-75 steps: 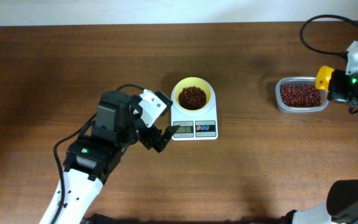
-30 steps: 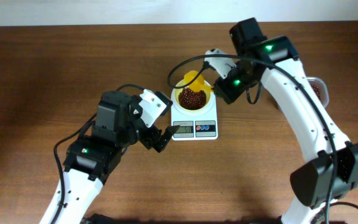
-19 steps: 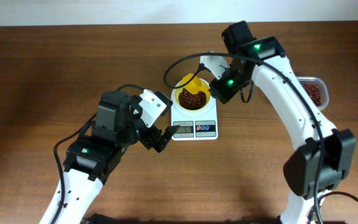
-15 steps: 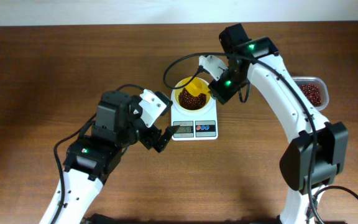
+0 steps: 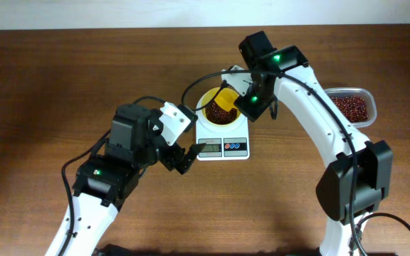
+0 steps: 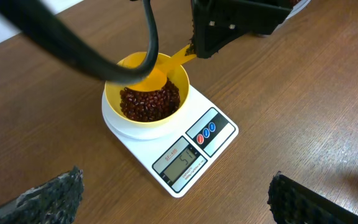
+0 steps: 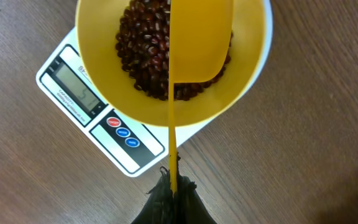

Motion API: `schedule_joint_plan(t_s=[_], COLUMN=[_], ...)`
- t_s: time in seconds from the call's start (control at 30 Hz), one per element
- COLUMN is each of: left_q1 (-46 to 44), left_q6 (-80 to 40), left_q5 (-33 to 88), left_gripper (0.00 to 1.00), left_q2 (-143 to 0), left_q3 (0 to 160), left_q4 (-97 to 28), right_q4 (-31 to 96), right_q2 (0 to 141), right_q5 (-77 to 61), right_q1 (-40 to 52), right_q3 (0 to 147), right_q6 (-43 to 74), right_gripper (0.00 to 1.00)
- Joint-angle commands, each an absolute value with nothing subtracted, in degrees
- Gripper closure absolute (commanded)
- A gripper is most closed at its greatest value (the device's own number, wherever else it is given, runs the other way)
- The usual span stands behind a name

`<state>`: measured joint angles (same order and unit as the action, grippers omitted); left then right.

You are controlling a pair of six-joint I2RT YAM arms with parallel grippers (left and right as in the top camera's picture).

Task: Scoop item into bowl and weigh 50g on scale
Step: 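Hold the scoop over the bowl and tip beans in with the right gripper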

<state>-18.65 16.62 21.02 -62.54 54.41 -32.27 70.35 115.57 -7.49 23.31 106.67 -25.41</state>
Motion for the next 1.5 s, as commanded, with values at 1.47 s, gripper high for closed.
schedule_joint_plan(t_s=[1.47], left_q1=[-18.3], left_q6=[15.9], left_q5=[21.2], left_gripper=[0.01], left_q2=[-62.7], left_q3=[54.2], left_q4=[-32.2], right_q4=[67.9], right_q2=[118.1], right_q5=[3.5], right_q1=[27.4], right_q3=[106.0], right_q6=[-25.0], right_gripper=[0.96])
